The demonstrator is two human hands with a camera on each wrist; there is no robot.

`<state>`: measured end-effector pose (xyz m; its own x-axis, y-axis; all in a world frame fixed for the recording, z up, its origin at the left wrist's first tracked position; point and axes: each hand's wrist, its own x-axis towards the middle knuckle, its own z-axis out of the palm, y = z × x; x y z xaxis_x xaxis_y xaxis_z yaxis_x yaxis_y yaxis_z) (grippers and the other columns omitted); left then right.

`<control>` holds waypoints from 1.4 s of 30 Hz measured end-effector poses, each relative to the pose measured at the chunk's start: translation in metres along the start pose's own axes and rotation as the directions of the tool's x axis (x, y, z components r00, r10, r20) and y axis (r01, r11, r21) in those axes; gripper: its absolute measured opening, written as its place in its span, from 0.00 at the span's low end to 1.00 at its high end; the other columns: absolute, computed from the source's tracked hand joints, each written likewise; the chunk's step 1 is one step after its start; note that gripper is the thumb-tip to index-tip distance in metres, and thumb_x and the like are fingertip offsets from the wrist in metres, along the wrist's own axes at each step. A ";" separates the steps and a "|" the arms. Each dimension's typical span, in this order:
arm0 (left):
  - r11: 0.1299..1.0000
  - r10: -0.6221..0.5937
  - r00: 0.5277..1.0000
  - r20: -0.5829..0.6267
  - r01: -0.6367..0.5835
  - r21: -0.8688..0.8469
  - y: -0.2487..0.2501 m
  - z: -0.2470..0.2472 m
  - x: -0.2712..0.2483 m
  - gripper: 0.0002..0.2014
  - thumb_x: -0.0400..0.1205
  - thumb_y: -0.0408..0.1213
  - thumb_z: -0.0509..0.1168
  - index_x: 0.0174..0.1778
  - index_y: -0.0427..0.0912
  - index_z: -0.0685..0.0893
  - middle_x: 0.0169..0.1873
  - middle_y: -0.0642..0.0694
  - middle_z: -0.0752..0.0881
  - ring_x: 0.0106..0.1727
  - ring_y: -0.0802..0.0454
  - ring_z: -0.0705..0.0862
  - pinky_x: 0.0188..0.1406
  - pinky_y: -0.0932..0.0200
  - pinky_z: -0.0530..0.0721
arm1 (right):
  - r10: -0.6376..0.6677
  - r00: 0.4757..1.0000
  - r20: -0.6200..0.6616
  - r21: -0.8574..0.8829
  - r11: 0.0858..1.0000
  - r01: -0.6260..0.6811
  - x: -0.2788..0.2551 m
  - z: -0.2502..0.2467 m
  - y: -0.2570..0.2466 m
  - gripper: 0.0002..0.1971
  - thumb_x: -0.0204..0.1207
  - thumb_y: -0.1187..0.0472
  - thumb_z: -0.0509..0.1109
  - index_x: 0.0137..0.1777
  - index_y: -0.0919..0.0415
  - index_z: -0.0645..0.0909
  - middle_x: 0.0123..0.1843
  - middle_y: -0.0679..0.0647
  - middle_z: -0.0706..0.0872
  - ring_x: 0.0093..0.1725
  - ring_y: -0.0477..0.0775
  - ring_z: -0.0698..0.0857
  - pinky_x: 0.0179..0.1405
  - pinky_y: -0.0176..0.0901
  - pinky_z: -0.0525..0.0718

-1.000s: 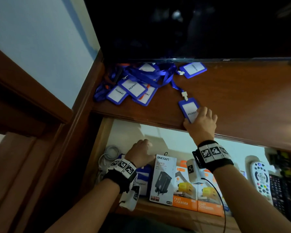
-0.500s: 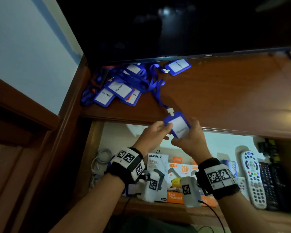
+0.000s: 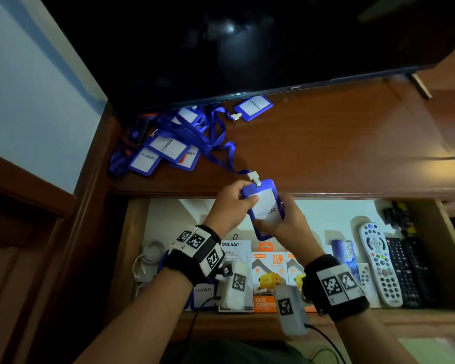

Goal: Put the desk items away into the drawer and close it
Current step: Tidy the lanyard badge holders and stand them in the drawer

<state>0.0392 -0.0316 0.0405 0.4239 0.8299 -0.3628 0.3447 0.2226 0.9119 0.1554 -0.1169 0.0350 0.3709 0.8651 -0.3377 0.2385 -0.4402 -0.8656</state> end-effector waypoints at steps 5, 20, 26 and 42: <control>1.000 0.017 0.997 0.081 -0.017 -0.001 0.007 -0.011 -0.009 0.11 0.80 0.25 0.66 0.55 0.41 0.82 0.39 0.45 0.84 0.41 0.52 0.82 0.44 0.61 0.81 | -0.002 0.999 -0.039 0.224 0.975 0.010 -0.002 -0.005 -0.003 0.10 0.77 0.52 0.71 0.55 0.54 0.79 0.48 0.59 0.86 0.43 0.54 0.85 0.40 0.44 0.86; 0.984 0.161 0.890 0.426 -0.114 -0.135 0.053 -0.033 -0.036 0.14 0.79 0.20 0.64 0.50 0.44 0.83 0.47 0.42 0.86 0.45 0.56 0.86 0.44 0.64 0.85 | -0.251 0.963 0.098 0.545 0.823 0.159 -0.012 -0.022 -0.040 0.37 0.65 0.27 0.68 0.61 0.57 0.84 0.60 0.64 0.87 0.58 0.67 0.85 0.61 0.64 0.81; 0.968 0.190 0.909 0.371 -0.110 -0.226 0.053 -0.033 -0.040 0.14 0.79 0.19 0.62 0.50 0.42 0.82 0.42 0.43 0.87 0.43 0.57 0.86 0.44 0.64 0.85 | -0.226 0.967 0.122 0.701 0.709 0.078 -0.011 -0.024 -0.037 0.29 0.61 0.33 0.76 0.46 0.59 0.86 0.48 0.64 0.84 0.49 0.63 0.80 0.53 0.54 0.79; 0.919 0.082 0.996 -0.032 -0.088 -0.385 0.044 -0.025 -0.039 0.13 0.81 0.20 0.61 0.50 0.44 0.82 0.41 0.45 0.87 0.43 0.54 0.85 0.41 0.63 0.84 | -0.144 0.954 0.264 0.631 0.774 -0.057 -0.016 -0.016 -0.025 0.34 0.57 0.23 0.71 0.42 0.56 0.89 0.47 0.74 0.78 0.43 0.71 0.73 0.41 0.56 0.71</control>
<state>0.0173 -0.0416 0.0997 0.4240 0.8611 -0.2806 -0.0429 0.3286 0.9435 0.1576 -0.1232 0.0678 0.0826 0.9521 -0.2945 -0.4029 -0.2383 -0.8837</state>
